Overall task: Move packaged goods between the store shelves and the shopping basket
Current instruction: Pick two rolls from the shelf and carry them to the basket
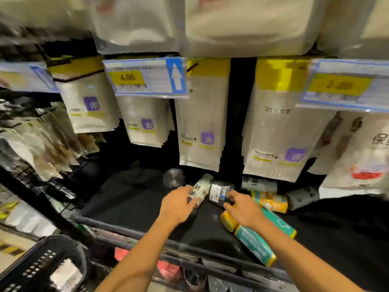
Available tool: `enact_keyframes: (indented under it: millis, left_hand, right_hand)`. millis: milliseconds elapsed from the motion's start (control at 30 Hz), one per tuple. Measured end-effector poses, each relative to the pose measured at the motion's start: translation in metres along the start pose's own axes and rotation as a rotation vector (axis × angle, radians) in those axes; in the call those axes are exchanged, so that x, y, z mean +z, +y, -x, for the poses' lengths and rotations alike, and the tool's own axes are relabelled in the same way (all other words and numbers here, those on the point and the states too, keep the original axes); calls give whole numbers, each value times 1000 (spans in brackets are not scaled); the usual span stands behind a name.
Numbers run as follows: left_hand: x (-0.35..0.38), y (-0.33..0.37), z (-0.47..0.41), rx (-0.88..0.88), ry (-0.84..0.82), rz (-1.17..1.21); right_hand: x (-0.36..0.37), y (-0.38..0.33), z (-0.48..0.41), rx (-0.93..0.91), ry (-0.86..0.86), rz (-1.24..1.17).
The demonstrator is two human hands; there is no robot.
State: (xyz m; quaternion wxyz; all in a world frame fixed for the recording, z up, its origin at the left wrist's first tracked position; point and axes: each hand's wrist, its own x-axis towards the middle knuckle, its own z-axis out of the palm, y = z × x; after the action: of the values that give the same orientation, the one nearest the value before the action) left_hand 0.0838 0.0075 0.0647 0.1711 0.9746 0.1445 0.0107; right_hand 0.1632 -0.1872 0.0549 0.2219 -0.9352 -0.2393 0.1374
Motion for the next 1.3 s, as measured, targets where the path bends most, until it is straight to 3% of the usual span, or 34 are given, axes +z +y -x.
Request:
enact_keyframes:
  millis: [167, 467, 600, 700, 833, 1033, 1300]
  left_hand:
    - [4, -34, -33, -112, -9, 59]
    - [30, -94, -86, -265, -66, 140]
    - [56, -124, -115, -313, -98, 288]
    - [76, -141, -129, -301, -27, 444]
    - [94, -151, -137, -257, 44, 541]
    - [91, -153, -138, -279, 79, 588]
    - [64, -163, -114, -366, 44, 635]
  right_hand:
    - [24, -17, -50, 4, -61, 12]
    - [75, -38, -125, -150, -168, 102]
    - [94, -37, -160, -309, -283, 372]
    - [109, -31, -169, -351, -329, 585]
    - [132, -23, -172, -377, -249, 679]
    - [132, -22, -164, -361, -101, 551]
    - [121, -43, -143, -123, 155, -70]
